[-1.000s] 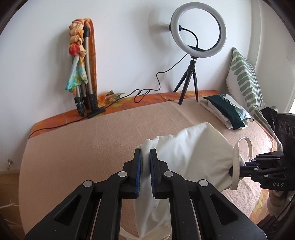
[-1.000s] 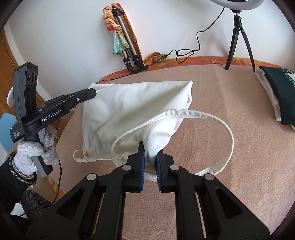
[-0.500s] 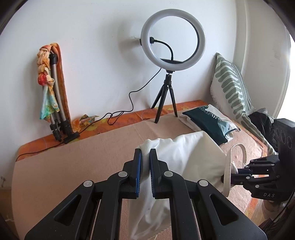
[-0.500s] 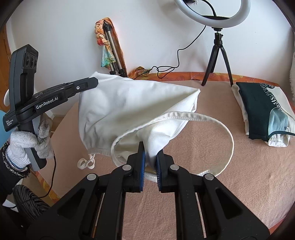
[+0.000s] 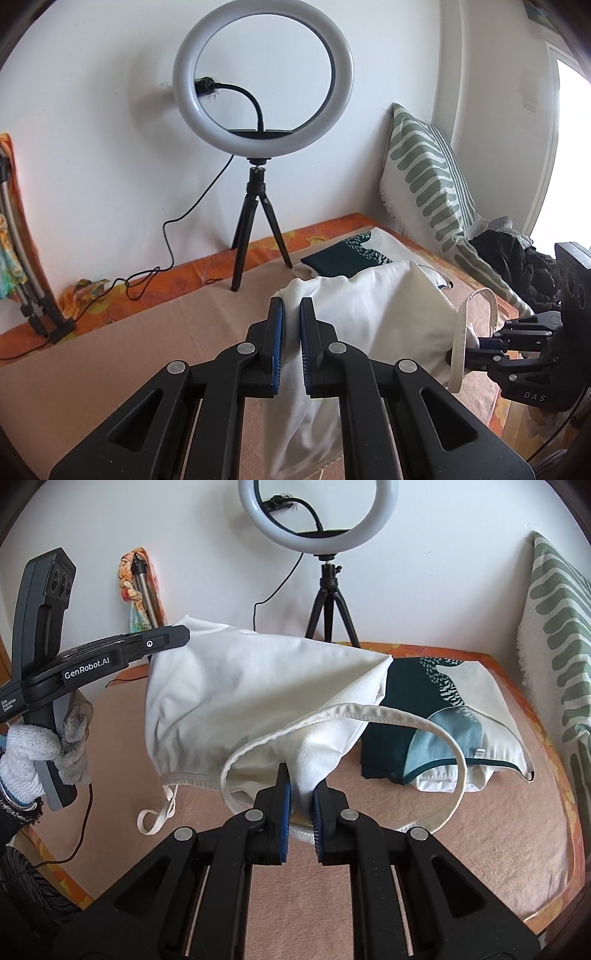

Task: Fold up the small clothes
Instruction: 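Carry the folded camisole with both tools over to the stack of folded clothes, then lower the camisole onto the clothes stack and open both tools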

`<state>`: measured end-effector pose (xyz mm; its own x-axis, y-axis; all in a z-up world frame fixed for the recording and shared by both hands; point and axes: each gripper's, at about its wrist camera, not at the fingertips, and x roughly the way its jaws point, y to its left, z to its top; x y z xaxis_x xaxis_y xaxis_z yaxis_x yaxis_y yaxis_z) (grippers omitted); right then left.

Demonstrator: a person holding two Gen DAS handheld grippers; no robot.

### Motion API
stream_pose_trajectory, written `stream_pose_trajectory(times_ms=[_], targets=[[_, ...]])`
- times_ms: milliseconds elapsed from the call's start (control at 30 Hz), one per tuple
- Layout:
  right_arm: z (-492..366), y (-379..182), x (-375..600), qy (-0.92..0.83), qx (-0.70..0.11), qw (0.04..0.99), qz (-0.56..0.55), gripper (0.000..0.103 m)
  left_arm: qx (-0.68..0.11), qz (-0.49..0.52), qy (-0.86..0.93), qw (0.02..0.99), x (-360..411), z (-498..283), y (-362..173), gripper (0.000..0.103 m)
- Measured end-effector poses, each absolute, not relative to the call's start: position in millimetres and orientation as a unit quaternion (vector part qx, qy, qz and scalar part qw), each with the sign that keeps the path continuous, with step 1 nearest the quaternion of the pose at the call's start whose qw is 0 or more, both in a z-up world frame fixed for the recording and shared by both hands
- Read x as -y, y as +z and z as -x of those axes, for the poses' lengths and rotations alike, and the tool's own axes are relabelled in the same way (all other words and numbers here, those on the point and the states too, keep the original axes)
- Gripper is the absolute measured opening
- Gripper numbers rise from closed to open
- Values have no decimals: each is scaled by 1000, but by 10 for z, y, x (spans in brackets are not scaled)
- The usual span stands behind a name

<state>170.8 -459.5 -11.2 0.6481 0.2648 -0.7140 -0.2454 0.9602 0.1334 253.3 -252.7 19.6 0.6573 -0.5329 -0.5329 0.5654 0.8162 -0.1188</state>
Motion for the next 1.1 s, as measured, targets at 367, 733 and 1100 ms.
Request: stream_pose_trajectory(times_ms=[367,733,1100], targets=[[-2006,-35,5400,64,-393,916,41,11,-265,-28,-333,905,3477,-2822,197,7],[-2692,-58,6158,0,-394,915,82,11,-259,-25,-331,907,4206,-3245,136,7],[-3166,-459,6532,-5,-420,904,78,11,-283,-35,-301,910,4544,-3657,-169,7]])
